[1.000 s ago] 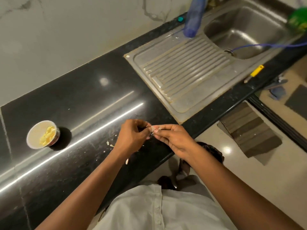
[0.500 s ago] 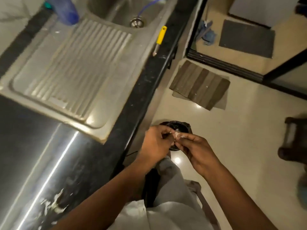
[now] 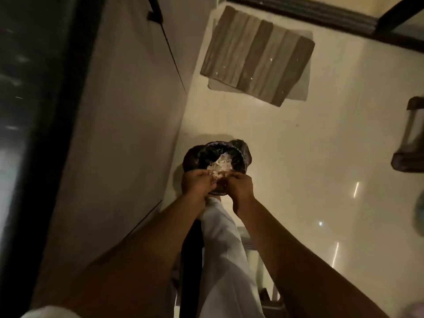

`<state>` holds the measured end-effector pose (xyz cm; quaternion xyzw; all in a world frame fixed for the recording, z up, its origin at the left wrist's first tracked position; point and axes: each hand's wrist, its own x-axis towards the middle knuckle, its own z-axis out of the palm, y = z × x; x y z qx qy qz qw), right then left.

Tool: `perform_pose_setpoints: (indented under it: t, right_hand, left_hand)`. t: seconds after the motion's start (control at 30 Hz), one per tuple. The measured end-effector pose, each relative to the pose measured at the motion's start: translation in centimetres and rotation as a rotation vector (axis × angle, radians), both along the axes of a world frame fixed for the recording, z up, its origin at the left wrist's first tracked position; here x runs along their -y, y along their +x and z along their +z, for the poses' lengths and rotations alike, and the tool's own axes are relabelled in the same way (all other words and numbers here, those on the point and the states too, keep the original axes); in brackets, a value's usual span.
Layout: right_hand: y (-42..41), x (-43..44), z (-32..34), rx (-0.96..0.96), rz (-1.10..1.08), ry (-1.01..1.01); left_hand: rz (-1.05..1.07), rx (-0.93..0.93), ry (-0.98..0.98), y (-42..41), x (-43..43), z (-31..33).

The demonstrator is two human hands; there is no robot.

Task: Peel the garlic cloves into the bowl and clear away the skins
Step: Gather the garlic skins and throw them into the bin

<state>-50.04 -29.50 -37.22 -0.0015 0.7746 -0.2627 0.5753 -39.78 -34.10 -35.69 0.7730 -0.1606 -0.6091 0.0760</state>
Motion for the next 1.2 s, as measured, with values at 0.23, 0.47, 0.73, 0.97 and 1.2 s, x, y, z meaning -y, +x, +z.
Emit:
perform_pose_setpoints:
  t: [0.23, 0.47, 0.73, 0.97, 1.2]
  right_hand:
    - [0.2, 1.6, -6.7, 0.054, -0.009, 0.061]
    - [-0.3, 1.8, -8.1, -0.284, 0.241, 0.053]
    - [-0.9, 2.4, -7.8, -0.292, 0.315, 0.022]
    - [-0.6, 2.1, -8.1, -0.337, 0.315, 0.003]
    - [-0.2, 1.7, -6.7, -0.317, 0.325, -0.067]
  left_hand:
    - [-0.028, 0.070, 0.000, 0.2, -0.1, -7.1]
    - [-0.261, 0.290, -0.158, -0.2, 0.5, -9.7]
    - [-0.433, 0.171, -0.150, -1.8, 1.9, -8.4]
    - [-0.411, 0.037, -0.101, -2.4, 1.6, -7.5]
    - [-0.290, 0.075, -0.134, -2.3, 1.0, -5.7]
